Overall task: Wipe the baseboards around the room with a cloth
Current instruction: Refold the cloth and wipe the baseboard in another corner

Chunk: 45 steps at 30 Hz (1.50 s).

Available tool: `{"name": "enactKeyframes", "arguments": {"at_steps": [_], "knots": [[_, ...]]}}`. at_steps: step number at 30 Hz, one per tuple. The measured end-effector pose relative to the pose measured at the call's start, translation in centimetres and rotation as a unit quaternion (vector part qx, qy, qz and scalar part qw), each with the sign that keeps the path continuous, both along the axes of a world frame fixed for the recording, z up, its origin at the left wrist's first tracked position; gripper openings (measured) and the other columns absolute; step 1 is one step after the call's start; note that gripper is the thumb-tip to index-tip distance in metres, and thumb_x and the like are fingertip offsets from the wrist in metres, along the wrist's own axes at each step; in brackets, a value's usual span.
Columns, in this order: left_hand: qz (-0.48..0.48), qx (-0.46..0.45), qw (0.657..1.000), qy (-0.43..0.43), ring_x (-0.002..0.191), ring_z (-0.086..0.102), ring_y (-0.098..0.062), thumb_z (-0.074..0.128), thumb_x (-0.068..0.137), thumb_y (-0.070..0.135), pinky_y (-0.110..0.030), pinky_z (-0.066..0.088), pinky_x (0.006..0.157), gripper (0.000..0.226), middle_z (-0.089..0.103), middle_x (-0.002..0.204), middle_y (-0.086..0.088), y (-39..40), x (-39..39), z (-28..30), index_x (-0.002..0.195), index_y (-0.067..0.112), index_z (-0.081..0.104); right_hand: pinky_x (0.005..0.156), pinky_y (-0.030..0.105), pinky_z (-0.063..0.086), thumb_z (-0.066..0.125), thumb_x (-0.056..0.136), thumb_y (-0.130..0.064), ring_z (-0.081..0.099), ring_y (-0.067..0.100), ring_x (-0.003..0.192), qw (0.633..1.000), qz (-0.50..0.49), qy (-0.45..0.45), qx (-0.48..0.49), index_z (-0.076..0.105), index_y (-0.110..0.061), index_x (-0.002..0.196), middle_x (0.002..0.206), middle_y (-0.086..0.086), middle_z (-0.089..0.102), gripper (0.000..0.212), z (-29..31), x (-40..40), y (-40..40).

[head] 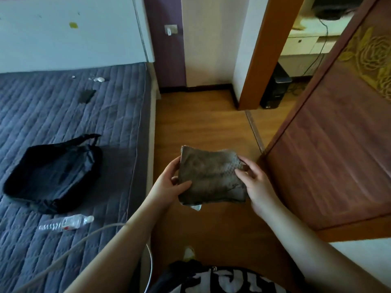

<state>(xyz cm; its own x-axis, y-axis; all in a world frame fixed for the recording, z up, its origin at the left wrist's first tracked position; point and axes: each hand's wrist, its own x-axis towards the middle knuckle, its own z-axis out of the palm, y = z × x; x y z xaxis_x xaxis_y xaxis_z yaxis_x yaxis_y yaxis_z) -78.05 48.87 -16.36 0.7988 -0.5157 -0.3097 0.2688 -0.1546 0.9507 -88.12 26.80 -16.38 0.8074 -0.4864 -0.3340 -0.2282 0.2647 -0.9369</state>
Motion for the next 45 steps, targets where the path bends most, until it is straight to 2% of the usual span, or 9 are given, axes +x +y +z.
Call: {"name": "enactKeyframes", "arguments": {"at_steps": [5, 10, 16, 21, 24, 28, 35, 41, 45], "knots": [[-0.015, 0.004, 1.000, 0.022, 0.109, 0.063, -0.018, 0.066, 0.090, 0.002, -0.028, 0.060, 0.071, 0.068, 0.053, 0.130, 0.014, -6.7, 6.5, 0.0, 0.142, 0.039, 0.042, 0.066, 0.017, 0.054, 0.060, 0.096, -0.014, 0.065, 0.011, 0.099, 1.000, -0.024, 0.008, 0.002, 0.060, -0.041, 0.114, 0.117, -0.007, 0.060, 0.033, -0.5, 4.7, -5.4], [-0.018, 0.002, 0.998, 0.057, 0.113, 0.063, -0.020, 0.066, 0.090, 0.002, -0.031, 0.060, 0.075, 0.068, 0.056, 0.132, 0.010, -15.2, 12.5, -1.9, 0.145, 0.034, 0.042, 0.083, 0.023, 0.054, 0.063, 0.095, -0.017, 0.057, 0.002, 0.110, 0.999, -0.006, 0.025, -0.032, 0.060, -0.047, 0.118, 0.123, -0.019, 0.054, 0.039, -3.0, 9.4, -13.6], [0.026, -0.012, 0.995, 0.093, 0.110, 0.065, -0.021, 0.064, 0.090, -0.003, -0.032, 0.060, 0.075, 0.068, 0.057, 0.133, 0.004, -24.8, 19.7, -2.2, 0.144, 0.033, 0.045, 0.082, 0.018, 0.054, 0.063, 0.096, -0.020, 0.056, -0.003, 0.109, 0.996, 0.033, 0.027, -0.080, 0.054, -0.046, 0.128, 0.121, -0.029, 0.052, 0.042, -3.7, 17.8, -23.4], [0.037, -0.009, 0.997, 0.060, 0.113, 0.063, -0.022, 0.065, 0.090, 0.002, -0.034, 0.060, 0.076, 0.067, 0.054, 0.133, 0.008, -28.7, 26.5, -0.5, 0.144, 0.035, 0.043, 0.092, 0.038, 0.057, 0.062, 0.096, -0.019, 0.064, 0.012, 0.110, 0.996, 0.080, 0.014, -0.023, 0.054, -0.043, 0.131, 0.124, -0.016, 0.055, 0.043, -2.6, 25.5, -28.4], [0.061, -0.017, 0.997, 0.043, 0.111, 0.065, -0.021, 0.064, 0.090, -0.001, -0.031, 0.059, 0.075, 0.065, 0.055, 0.133, 0.004, -29.6, 30.8, -0.4, 0.141, 0.035, 0.045, 0.086, 0.035, 0.058, 0.063, 0.096, -0.019, 0.063, 0.013, 0.109, 0.994, 0.103, -0.002, -0.046, 0.056, -0.048, 0.123, 0.122, -0.016, 0.055, 0.041, -2.0, 30.5, -29.8], [0.108, -0.044, 0.991, 0.071, 0.111, 0.066, -0.021, 0.062, 0.090, -0.003, -0.031, 0.059, 0.076, 0.061, 0.058, 0.132, -0.001, -30.2, 37.0, -1.5, 0.137, 0.033, 0.048, 0.074, 0.022, 0.057, 0.062, 0.096, -0.016, 0.062, 0.006, 0.104, 0.988, 0.132, -0.010, -0.084, 0.056, -0.041, 0.126, 0.121, -0.016, 0.056, 0.040, -2.2, 38.2, -30.2], [0.148, -0.073, 0.979, 0.119, 0.114, 0.065, -0.024, 0.063, 0.090, -0.001, -0.039, 0.060, 0.079, 0.062, 0.058, 0.134, -0.004, -31.2, 49.9, -2.8, 0.141, 0.031, 0.049, 0.085, 0.042, 0.059, 0.065, 0.092, -0.012, 0.064, 0.017, 0.110, 0.991, 0.132, 0.011, -0.026, 0.063, -0.040, 0.122, 0.121, -0.011, 0.061, 0.041, -2.8, 52.1, -31.5], [0.126, -0.037, 0.979, 0.155, 0.115, 0.063, -0.027, 0.064, 0.091, 0.005, -0.045, 0.061, 0.083, 0.062, 0.057, 0.134, -0.004, -33.7, 60.0, -3.3, 0.143, 0.034, 0.045, 0.083, 0.038, 0.060, 0.067, 0.093, -0.018, 0.063, 0.010, 0.109, 0.990, 0.105, 0.022, -0.088, 0.063, -0.043, 0.123, 0.115, -0.022, 0.062, 0.039, -2.9, 60.9, -33.2], [0.104, -0.040, 0.984, 0.142, 0.112, 0.064, -0.022, 0.061, 0.093, 0.002, -0.036, 0.061, 0.075, 0.059, 0.059, 0.130, 0.000, -37.9, 66.0, -3.0, 0.142, 0.032, 0.045, 0.091, 0.045, 0.057, 0.064, 0.094, -0.016, 0.061, 0.012, 0.112, 0.993, 0.071, 0.031, -0.084, 0.062, -0.049, 0.116, 0.117, -0.018, 0.061, 0.040, -3.6, 65.2, -36.3]]}}
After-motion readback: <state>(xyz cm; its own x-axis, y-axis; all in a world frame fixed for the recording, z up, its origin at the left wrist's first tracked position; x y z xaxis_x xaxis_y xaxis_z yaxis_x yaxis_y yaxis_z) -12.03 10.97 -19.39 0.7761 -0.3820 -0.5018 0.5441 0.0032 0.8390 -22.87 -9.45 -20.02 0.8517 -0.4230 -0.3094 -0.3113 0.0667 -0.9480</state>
